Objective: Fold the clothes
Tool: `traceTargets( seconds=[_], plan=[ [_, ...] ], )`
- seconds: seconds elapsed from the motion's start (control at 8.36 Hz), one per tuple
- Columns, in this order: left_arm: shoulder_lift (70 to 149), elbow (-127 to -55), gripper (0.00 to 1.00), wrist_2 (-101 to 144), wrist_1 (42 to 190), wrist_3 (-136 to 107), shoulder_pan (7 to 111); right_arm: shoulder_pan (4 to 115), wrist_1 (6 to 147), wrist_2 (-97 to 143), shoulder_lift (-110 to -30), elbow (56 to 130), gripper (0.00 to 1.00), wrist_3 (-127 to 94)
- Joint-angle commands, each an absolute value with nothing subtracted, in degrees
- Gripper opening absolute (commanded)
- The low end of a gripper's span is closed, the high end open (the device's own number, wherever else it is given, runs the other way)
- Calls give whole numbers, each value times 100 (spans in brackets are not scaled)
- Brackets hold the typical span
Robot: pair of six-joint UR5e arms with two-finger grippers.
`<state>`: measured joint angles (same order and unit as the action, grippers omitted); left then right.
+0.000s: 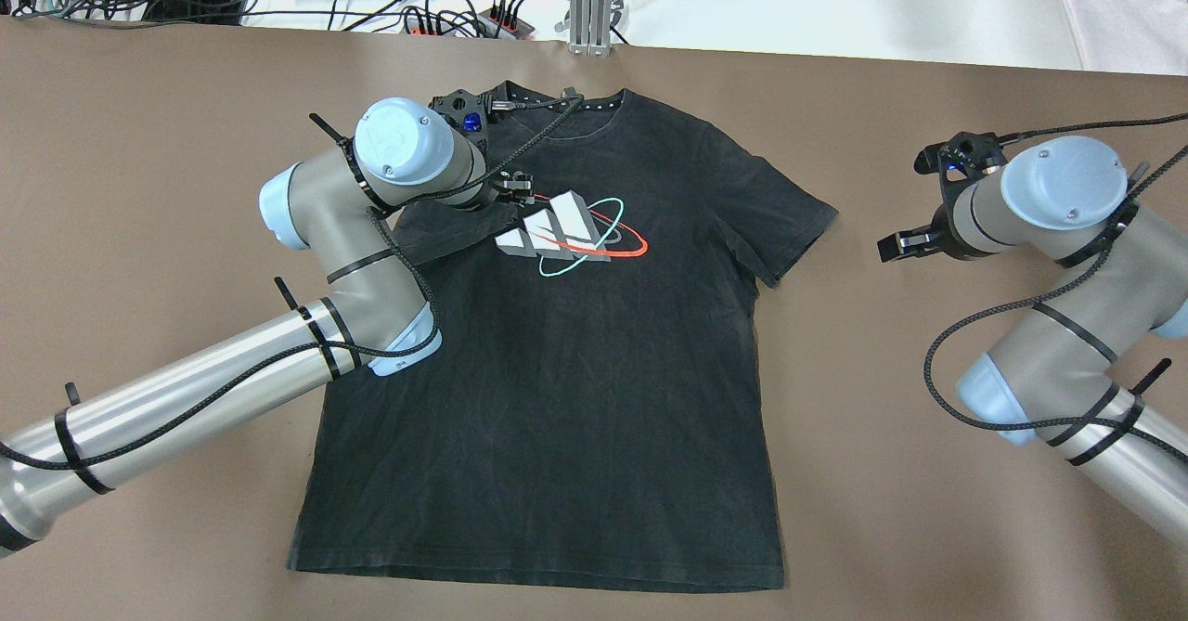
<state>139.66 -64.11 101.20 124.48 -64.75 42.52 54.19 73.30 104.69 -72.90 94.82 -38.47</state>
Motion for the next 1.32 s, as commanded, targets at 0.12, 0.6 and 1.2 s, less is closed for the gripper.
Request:
traceTargets(
  seconds=[0.12, 0.6, 1.2],
  plan=[
    [13966, -6460, 100, 10116, 12463, -6486, 4263, 5396, 6545, 10529, -6330, 8180, 92, -4631],
    [13948, -6565, 100, 10064, 12463, -6504, 4245, 5388, 5582, 10547, -5669, 6917, 90, -5010],
    [13931, -6592, 100, 10046, 12463, -6504, 4254, 5327, 4694, 10494, -5748, 6389, 73, -5326]
  ],
)
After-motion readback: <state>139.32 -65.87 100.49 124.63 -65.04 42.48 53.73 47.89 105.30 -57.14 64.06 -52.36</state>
